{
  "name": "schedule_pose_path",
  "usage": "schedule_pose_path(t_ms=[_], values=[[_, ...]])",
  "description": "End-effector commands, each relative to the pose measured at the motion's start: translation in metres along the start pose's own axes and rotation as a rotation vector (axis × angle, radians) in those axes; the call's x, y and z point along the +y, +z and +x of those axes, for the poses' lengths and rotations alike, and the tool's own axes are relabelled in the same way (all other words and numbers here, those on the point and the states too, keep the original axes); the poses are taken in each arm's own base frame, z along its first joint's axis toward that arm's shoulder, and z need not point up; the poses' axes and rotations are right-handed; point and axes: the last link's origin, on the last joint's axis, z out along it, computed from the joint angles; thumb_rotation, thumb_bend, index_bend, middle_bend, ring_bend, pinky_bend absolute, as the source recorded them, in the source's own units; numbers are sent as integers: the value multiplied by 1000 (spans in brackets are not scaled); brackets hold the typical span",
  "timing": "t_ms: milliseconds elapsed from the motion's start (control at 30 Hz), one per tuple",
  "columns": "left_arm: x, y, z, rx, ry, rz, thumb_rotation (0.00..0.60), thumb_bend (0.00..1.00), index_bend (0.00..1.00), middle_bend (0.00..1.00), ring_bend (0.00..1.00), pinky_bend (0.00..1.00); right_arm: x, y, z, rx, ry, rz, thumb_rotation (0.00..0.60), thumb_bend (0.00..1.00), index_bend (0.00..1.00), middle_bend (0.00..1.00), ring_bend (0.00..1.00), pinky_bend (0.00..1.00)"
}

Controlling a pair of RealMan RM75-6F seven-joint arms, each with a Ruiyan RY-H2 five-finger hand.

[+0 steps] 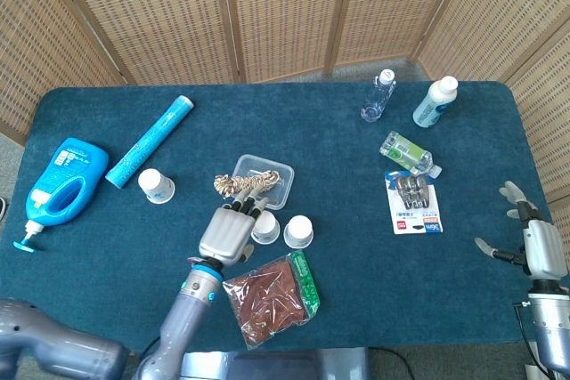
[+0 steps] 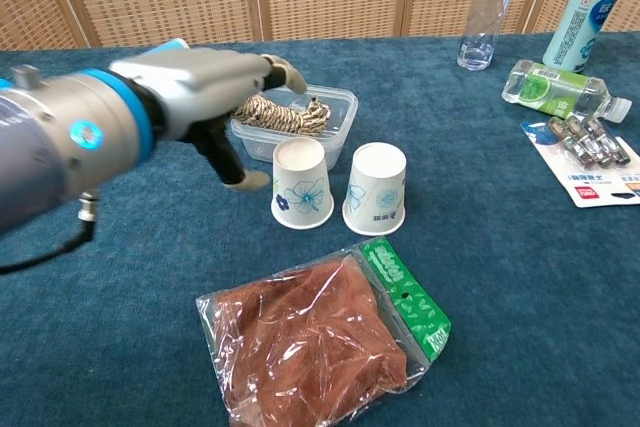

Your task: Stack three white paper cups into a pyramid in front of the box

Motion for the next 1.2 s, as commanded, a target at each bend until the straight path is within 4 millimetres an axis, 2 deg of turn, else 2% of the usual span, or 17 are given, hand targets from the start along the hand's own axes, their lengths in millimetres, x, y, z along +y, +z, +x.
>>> schedule_pose_path(t_ms=[33, 233, 367, 600, 900, 1100, 1200], values=[[-19, -14, 9, -32, -19, -4, 600, 348, 69, 0, 16, 416, -1, 0, -1, -5, -4, 2, 600, 0, 74, 216, 211, 354], [-41, -31, 27, -25, -44, -14, 600, 348, 57, 0, 0, 411, -1, 0, -5, -18, -15, 2, 600, 0, 73, 215, 211, 355], [-54, -34, 36, -11, -52, 1, 600, 348, 55, 0, 0, 403, -2, 0, -7, -21, -21, 2, 600, 0, 74, 216, 211, 355], [-80, -42, 48, 20, 13, 34, 600, 348, 56, 0, 0, 325, -2, -1, -8, -22, -25, 2, 600, 0, 74, 215, 211, 354], [-146, -43, 47, 46, 136, 184, 600, 348, 51, 0, 0, 226, -2, -1, -6, -17, -15, 1, 600, 0, 74, 216, 211, 354], [-187, -41, 41, 32, 171, 275, 600, 347, 41, 0, 0, 210, -3, -1, -7, -18, -18, 4, 600, 0, 74, 216, 211, 355], [-204, -34, 38, 4, 173, 307, 600, 348, 10, 0, 0, 190, -3, -1, -7, -20, -21, 4, 600, 0, 74, 216, 211, 354]])
